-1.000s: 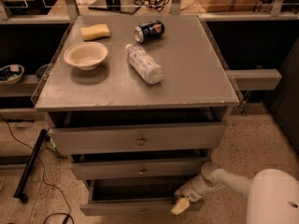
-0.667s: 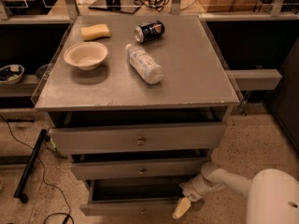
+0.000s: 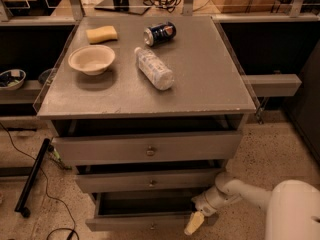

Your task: Open bottom drawer

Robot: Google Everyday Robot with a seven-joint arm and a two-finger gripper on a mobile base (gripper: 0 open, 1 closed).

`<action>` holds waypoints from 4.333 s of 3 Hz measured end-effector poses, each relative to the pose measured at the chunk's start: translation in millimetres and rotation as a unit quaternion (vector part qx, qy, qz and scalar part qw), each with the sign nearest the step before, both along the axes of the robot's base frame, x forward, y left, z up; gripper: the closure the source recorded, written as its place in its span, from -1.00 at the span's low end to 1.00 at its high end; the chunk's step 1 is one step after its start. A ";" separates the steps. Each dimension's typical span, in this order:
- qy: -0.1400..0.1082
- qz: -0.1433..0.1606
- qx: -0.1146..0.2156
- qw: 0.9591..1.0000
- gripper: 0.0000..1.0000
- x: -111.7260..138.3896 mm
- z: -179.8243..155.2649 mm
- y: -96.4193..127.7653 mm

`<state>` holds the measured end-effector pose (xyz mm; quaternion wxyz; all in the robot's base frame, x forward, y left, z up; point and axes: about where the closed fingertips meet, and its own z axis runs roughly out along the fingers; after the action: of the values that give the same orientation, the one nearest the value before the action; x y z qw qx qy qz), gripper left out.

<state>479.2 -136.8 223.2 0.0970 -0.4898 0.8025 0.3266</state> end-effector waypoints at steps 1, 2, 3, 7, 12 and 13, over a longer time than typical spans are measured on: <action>0.019 0.006 0.000 1.000 -1.00 -13.2 14.8 2.2; 0.034 0.013 -0.021 0.999 -1.00 -30.4 17.8 2.5; 0.038 0.014 -0.020 0.999 -1.00 -33.9 17.1 4.0; 0.063 0.003 0.009 0.998 -1.00 -40.8 -8.1 -15.6; 0.067 -0.005 0.019 0.998 -1.00 -46.3 2.3 -28.3; 0.070 -0.004 0.027 0.997 -1.00 -52.5 5.3 -30.7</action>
Offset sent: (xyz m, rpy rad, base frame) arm -0.0506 -0.0002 0.0227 -0.1034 0.0990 0.0367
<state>426.7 -167.5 228.6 0.0555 -0.4599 0.7999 0.3815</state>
